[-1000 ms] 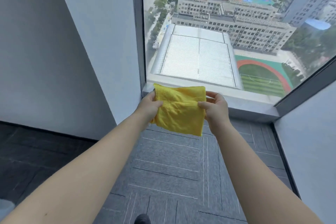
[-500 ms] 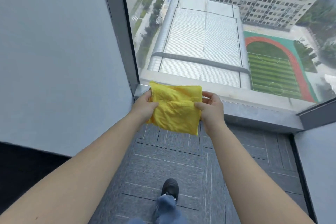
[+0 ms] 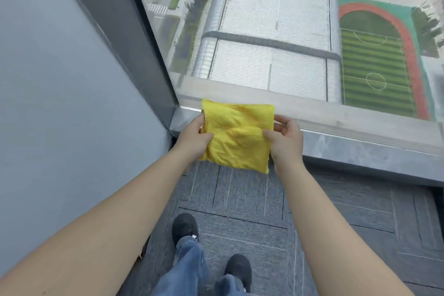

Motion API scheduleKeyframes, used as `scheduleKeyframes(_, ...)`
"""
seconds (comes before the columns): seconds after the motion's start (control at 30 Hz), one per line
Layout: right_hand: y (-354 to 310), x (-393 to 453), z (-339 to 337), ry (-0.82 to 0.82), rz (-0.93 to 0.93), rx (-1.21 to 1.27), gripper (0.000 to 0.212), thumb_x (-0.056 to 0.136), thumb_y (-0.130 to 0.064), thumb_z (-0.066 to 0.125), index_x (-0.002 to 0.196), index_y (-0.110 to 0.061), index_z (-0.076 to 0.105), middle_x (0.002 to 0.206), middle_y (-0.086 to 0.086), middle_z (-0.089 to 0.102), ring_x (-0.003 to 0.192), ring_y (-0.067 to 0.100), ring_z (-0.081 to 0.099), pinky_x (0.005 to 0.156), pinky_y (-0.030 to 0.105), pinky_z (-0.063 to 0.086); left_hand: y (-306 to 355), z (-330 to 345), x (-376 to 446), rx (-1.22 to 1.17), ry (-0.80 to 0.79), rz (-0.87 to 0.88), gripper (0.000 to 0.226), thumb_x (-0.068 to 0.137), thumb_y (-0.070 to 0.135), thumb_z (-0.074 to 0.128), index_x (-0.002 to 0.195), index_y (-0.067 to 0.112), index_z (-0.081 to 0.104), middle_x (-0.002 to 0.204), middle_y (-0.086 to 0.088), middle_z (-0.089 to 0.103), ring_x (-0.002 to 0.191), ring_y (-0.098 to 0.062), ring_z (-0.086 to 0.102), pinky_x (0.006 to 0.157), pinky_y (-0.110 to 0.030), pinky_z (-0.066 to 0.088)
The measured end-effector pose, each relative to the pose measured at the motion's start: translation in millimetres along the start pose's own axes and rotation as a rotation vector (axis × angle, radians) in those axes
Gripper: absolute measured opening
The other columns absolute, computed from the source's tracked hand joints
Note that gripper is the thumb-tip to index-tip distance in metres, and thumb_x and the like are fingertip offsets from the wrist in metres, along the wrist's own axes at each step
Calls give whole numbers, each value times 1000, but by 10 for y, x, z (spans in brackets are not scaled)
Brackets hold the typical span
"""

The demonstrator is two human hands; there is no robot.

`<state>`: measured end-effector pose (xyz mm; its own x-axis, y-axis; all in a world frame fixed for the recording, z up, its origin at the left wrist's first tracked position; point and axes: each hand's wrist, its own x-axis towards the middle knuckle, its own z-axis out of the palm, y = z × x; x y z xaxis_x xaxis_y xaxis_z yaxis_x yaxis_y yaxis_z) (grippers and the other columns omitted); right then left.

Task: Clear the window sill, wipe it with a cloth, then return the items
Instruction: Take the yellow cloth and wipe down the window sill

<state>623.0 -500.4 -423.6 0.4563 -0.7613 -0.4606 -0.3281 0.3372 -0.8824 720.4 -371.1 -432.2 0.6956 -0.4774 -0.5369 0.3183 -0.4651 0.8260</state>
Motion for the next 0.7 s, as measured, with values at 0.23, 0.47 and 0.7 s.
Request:
scheduleKeyframes(0.23, 1218, 1318, 361, -14, -38, -60, 33, 79, 10, 50, 89, -21, 51, 105, 11, 58, 97, 25, 57, 84, 41, 49, -1023, 223, 1476, 42, -1, 17, 49, 87, -2, 40, 128, 24, 42, 105, 1, 56, 92, -15, 54, 72, -26, 47)
scheduleKeyframes(0.47, 2289, 2401, 628, -26, -145, -107, 37, 80, 12, 49, 112, -8, 53, 103, 7, 55, 75, 3, 51, 64, 20, 45, -1979, 393, 2773, 126, 37, 90, 55, 84, -3, 41, 132, 23, 38, 127, -9, 55, 111, -24, 53, 100, -43, 44)
scheduleKeyframes(0.7, 2754, 2863, 827, -13, -201, -265, 40, 81, 8, 49, 117, -8, 51, 106, 5, 53, 87, 17, 56, 62, 18, 41, -2359, 430, 3284, 281, 167, 121, 55, 84, 3, 51, 134, 18, 35, 97, -8, 55, 87, -24, 55, 80, -35, 45)
